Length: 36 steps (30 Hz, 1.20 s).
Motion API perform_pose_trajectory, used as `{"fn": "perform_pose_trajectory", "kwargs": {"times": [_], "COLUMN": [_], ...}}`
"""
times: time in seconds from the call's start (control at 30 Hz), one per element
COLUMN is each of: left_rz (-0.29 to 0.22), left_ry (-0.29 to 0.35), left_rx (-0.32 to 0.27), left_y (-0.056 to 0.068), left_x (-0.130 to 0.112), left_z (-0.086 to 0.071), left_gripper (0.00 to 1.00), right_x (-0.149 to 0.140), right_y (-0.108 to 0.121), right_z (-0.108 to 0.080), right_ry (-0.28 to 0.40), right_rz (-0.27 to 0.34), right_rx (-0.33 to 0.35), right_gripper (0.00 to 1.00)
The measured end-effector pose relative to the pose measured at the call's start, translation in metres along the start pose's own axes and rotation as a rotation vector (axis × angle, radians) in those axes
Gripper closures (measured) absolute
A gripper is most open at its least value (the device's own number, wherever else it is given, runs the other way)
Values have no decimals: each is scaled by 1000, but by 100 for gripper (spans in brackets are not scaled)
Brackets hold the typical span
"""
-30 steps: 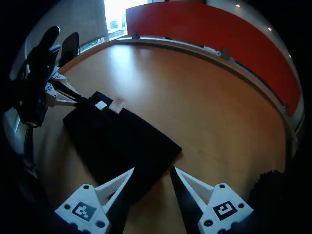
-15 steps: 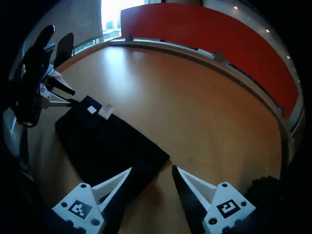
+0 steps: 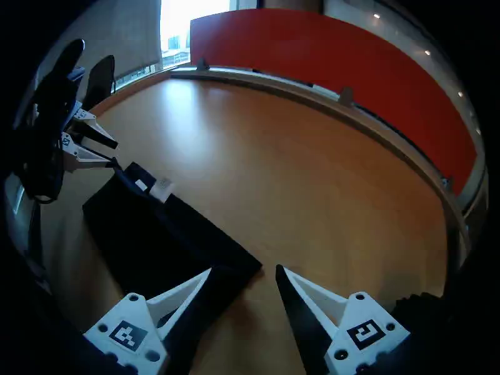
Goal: Fold towel
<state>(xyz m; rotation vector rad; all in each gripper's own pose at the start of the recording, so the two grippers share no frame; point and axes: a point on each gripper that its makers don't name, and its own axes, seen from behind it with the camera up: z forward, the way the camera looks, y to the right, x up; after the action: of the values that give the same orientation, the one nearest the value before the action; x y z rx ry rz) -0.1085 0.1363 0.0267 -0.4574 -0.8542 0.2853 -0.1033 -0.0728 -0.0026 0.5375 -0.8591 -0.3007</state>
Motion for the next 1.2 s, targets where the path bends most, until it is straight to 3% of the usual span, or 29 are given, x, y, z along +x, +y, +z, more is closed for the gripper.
{"fn": "perform_pose_trajectory", "kwargs": {"times": [0.13,0.27,0.43,0.97,1.2], "left_rz": [-3,-11,-25,-71,-86], "left_ry": [3,0,-3,2,-1], "left_rx": [2,-5,-12,-5,-10], "left_y": [-1,1,5,8,16], "left_x": [0,-2,-8,-24,-35], "left_z": [-2,-4,-7,-21,-29], "left_gripper": [28,17,6,4,5], "right_x": [0,0,-1,-11,-22], "right_y": [2,0,-4,-22,-32], "right_z": [-1,-4,-8,-23,-31], "right_ry": [2,6,13,21,20], "right_rz": [0,5,11,4,23], "right_rx": [-5,-2,-1,11,13], "right_gripper": [30,12,10,10,10]}}
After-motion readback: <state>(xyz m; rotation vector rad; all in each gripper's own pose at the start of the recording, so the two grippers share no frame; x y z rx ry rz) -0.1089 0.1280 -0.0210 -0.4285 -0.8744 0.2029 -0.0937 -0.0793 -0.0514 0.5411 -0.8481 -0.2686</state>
